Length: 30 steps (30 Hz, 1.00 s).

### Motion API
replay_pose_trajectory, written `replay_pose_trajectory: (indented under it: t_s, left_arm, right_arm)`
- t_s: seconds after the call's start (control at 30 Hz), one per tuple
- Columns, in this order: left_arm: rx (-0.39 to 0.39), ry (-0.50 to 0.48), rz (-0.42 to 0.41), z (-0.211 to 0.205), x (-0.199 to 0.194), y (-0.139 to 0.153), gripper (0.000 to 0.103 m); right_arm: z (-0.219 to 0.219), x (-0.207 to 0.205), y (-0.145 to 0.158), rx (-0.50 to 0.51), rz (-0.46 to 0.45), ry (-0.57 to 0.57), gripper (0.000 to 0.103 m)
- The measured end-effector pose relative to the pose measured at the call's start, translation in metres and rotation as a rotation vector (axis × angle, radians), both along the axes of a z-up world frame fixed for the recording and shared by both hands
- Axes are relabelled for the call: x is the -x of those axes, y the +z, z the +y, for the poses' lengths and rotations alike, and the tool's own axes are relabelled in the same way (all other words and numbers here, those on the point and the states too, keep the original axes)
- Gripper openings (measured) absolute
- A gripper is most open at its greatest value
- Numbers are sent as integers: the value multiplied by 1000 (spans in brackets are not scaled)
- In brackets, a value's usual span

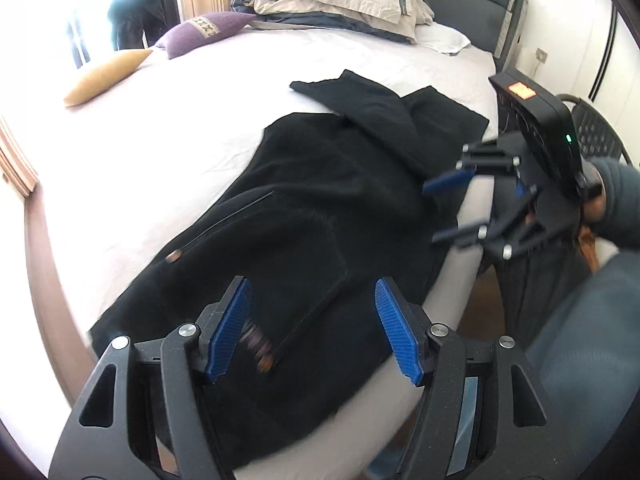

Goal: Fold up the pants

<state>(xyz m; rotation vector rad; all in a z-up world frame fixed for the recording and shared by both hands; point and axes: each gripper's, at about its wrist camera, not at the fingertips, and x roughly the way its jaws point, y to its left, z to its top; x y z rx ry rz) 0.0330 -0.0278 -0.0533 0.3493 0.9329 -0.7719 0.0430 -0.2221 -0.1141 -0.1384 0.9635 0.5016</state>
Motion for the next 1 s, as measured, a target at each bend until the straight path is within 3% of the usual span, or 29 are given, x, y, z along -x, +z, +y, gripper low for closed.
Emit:
replay_pose_trajectory:
  t_s: [0.07,0.13,0.2,0.23,0.3,0.37,0.47,0.53,0.6,0.73,0.77,0.8,0.9,1.0]
  left_arm:
    - [-23,13,31,-17,-15,-25,63]
    - [-95,28,59,-25,-23,-59,63]
    - [-104,49,31,-14,-23,-74,63]
    - [-91,74,54,-4,-25,-76,63]
    - [-50,96,95,14,-27,-69,63]
    - [-86,134,104,23,-31,-61,63]
    - [36,151,97,15,-45,-33,63]
    - [80,138,64,-13,-60,-22,63]
    - [76,108,53,-44,-74,-27,63]
    - [-79,99,113,-87,-103,-76,63]
    - [-70,96,117,-89,-108,-82,64]
    - [-44,97,119,-87,-111,-81,64]
    - [-69,118,110,-93,-118,-68,64]
    - [-6,110,71,-115,-121,-48,64]
  right_arm:
    - [3,-6,-17,10,46,-22,63]
    - [3,-10,-35,55,104,-58,59]
    - [-5,-7,-36,37,88,-78,58]
    - [-8,-6,-35,30,89,-83,58]
    - [-11,-7,-32,20,88,-91,58]
    - [-13,-10,-27,-4,92,-108,58]
    - [-12,-14,-16,-86,66,-105,58]
    - [-11,-16,-16,-105,62,-103,58]
    - [-7,-21,-25,-83,83,-113,59]
    - [-17,-14,-30,-80,113,-154,59]
    - [-22,-12,-26,-76,112,-166,59]
    - [-27,-8,-21,-78,104,-178,59]
    - [-51,-2,3,-117,68,-235,59]
    - [-79,-18,32,-138,5,-320,61]
